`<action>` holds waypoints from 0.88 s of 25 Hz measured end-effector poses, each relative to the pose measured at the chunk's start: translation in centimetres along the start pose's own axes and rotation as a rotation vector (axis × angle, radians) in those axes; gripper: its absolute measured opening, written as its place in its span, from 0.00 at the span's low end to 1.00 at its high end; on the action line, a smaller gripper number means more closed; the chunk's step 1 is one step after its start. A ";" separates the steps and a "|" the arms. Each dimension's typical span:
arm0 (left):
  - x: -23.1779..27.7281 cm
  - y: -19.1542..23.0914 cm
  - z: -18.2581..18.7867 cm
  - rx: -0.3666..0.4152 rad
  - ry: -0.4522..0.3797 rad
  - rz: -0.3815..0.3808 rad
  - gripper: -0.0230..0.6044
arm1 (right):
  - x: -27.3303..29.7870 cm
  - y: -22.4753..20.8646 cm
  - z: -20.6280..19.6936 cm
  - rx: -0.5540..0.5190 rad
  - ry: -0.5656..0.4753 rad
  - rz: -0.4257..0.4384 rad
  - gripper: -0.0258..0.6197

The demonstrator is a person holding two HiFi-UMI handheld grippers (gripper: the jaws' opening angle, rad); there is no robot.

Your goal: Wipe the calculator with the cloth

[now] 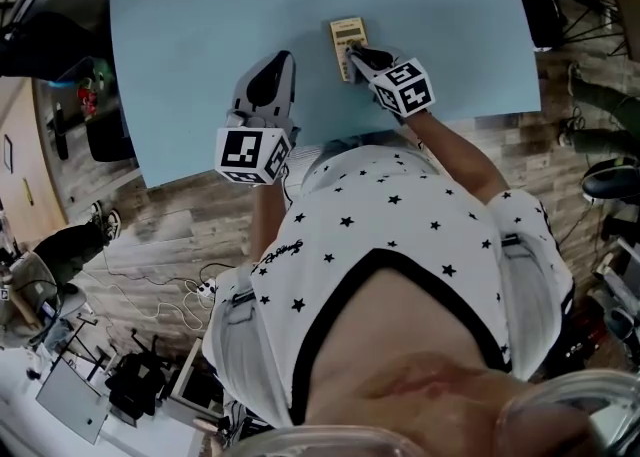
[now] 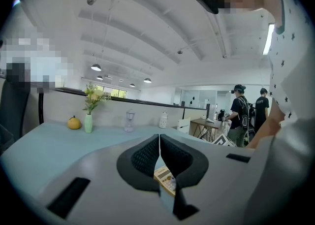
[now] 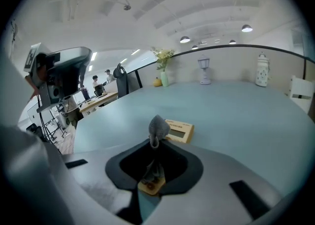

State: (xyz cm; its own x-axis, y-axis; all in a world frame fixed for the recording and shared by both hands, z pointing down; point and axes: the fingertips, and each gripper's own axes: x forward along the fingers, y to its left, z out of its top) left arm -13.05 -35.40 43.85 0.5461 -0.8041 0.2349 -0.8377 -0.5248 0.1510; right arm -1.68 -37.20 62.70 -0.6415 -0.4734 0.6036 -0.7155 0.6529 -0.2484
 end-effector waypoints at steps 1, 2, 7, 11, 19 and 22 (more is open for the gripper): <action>0.2 -0.1 0.0 0.001 0.000 -0.006 0.09 | -0.3 -0.6 -0.1 0.007 -0.001 -0.015 0.12; 0.3 -0.2 0.1 0.003 -0.001 -0.013 0.09 | -0.7 -1.2 -0.2 0.014 -0.002 -0.030 0.12; 1.5 -1.0 0.3 0.012 0.002 -0.049 0.09 | -2.1 -3.2 -1.2 0.048 0.000 -0.082 0.12; 2.0 -1.6 0.4 0.017 0.003 -0.067 0.09 | -2.4 -3.3 -1.8 0.061 -0.002 -0.090 0.11; 2.3 -1.7 0.6 0.023 0.000 -0.063 0.09 | -2.7 -4.0 -1.4 0.090 -0.018 -0.092 0.12; 2.3 -1.4 0.9 0.031 -0.009 -0.053 0.09 | -3.2 -4.7 0.8 0.117 -0.082 -0.095 0.12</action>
State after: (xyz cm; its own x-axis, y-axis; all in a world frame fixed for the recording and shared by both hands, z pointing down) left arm -10.61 -36.79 43.36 0.5896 -0.7776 0.2185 -0.8074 -0.5747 0.1336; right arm 3.51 -39.21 61.32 -0.5864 -0.5798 0.5657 -0.7984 0.5319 -0.2824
